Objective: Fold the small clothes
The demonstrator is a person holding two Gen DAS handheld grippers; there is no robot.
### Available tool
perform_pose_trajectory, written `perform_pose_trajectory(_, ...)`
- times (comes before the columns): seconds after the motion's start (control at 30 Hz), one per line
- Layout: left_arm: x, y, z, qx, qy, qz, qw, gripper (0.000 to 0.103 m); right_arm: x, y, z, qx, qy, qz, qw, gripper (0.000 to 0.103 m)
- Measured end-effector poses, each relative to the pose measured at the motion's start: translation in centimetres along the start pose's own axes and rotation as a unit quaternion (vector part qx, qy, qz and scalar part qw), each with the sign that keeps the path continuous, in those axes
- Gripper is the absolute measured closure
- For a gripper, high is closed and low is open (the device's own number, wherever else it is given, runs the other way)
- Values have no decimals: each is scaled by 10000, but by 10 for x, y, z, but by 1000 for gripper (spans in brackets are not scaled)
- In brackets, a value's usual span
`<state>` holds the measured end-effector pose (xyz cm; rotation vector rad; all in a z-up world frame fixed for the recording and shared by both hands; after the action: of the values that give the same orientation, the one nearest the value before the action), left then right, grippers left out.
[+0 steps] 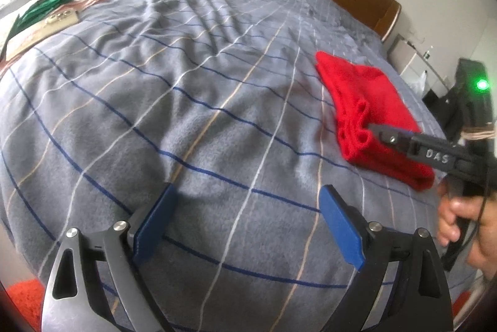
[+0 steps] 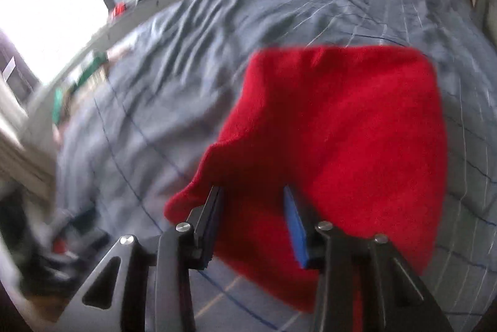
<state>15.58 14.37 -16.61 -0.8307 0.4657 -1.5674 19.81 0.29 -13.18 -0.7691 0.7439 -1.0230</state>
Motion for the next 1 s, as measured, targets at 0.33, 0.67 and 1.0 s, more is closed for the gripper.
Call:
perform_pose_trajectory(0.33, 2, 1, -1, -61, 151, 88, 9998, 9, 21, -86, 2, 999, 56, -368, 9943, 62)
perform_pose_trajectory(0.67, 8, 5, -5, -77, 390, 386, 9985, 8, 61, -46, -51, 568, 707, -723, 9933, 62)
perform_pose_trajectory(1.0, 12, 7, -7, -74, 558, 552, 9969, 5, 56, -101, -100, 1093, 1055, -784, 9853, 33)
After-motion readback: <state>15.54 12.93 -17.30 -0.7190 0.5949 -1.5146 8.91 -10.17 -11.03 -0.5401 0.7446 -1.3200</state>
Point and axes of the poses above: each gripper's, at about its wrist camera, not at the fingertips, and y roughly the way its jaws point, x to its right, z to its top, the point moved 5 cm from there along y, roughly the way its jaws point, and after that the axes turned 6 degrees about y, right-handed, at the moved point
